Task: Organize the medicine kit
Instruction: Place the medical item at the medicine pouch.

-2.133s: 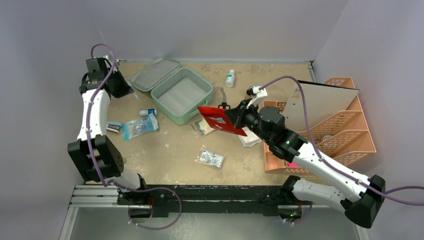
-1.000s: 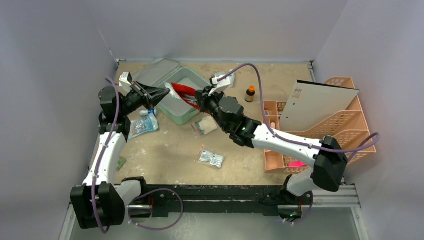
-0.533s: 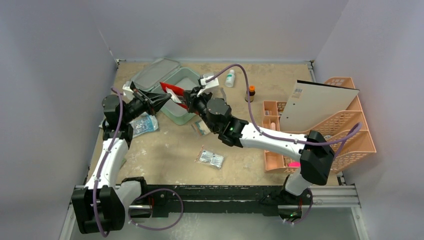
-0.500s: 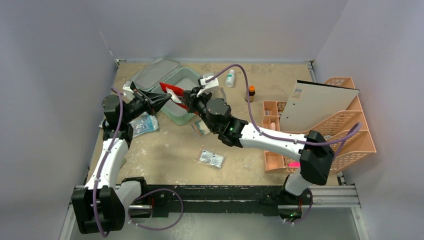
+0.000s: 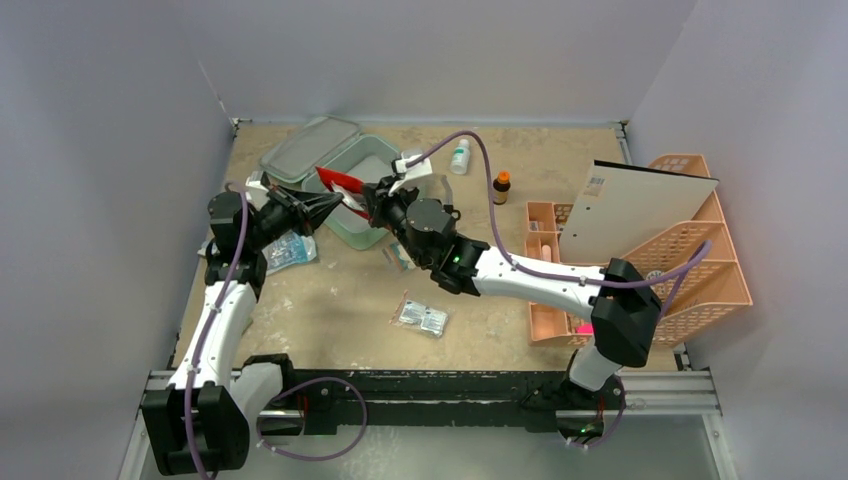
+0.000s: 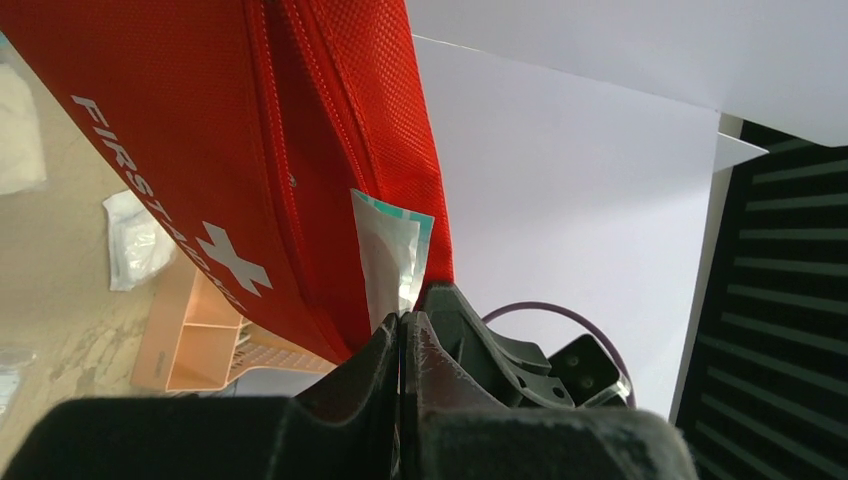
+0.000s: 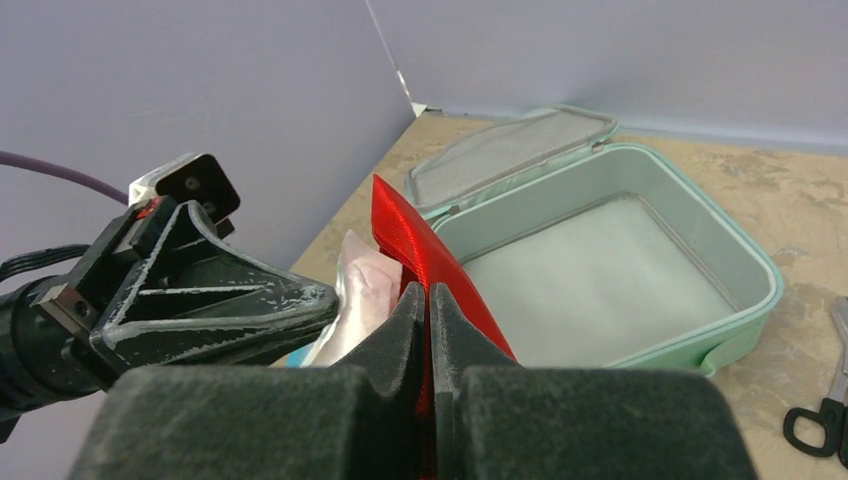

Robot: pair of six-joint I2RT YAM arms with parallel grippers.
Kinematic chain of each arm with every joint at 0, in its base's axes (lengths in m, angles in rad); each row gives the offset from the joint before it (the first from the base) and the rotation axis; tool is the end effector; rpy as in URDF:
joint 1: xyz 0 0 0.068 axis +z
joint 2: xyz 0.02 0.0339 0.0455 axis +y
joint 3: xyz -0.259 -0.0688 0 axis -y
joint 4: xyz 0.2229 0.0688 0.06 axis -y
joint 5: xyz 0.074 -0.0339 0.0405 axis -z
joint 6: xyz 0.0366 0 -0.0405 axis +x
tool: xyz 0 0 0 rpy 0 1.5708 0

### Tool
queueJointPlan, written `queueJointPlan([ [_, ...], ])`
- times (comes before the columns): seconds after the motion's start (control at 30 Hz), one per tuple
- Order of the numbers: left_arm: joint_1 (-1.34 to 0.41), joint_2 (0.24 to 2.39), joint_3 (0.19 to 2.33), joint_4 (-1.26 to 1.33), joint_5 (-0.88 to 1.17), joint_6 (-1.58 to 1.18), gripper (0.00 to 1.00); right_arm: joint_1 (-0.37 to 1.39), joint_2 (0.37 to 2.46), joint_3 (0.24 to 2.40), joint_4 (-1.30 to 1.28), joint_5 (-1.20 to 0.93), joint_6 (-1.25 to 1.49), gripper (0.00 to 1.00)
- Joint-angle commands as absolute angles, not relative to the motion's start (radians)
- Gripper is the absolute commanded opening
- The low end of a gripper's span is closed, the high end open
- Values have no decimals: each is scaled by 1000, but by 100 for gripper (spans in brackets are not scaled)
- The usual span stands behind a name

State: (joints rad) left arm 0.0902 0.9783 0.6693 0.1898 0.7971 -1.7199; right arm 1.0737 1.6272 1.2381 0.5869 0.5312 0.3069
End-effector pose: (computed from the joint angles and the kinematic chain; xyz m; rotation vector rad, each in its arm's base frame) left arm 0.2063 -0.0076 0.3059 -1.0659 1.7486 -1.7927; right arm 0.1914 0.3138 0.3638 -0.0909 1.4431 0.7785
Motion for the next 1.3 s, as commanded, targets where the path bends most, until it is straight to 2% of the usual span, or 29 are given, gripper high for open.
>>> queueJointPlan([
  [0.0,78,959,710,52,734,-1682,0,1094,1632,1286,662,532,318,0],
  [0.47,74,949,730,-141,645,-1601,0,1109,1640,1274,694,533,316,0],
  [0.6,74,970,772,-171,631,-1479,25,1109,1637,1266,681,518,295,0],
  [0.73,74,1025,814,-160,698,-1354,45,1109,1618,1274,599,497,296,0],
  [0.87,74,1064,823,-76,823,-1291,48,1106,1589,1260,570,474,278,0],
  [1.0,74,1059,894,-127,884,-1118,48,1081,1552,1257,513,432,277,0],
  [1.27,75,1000,977,-162,906,-1004,49,958,1485,1213,379,283,319,0],
])
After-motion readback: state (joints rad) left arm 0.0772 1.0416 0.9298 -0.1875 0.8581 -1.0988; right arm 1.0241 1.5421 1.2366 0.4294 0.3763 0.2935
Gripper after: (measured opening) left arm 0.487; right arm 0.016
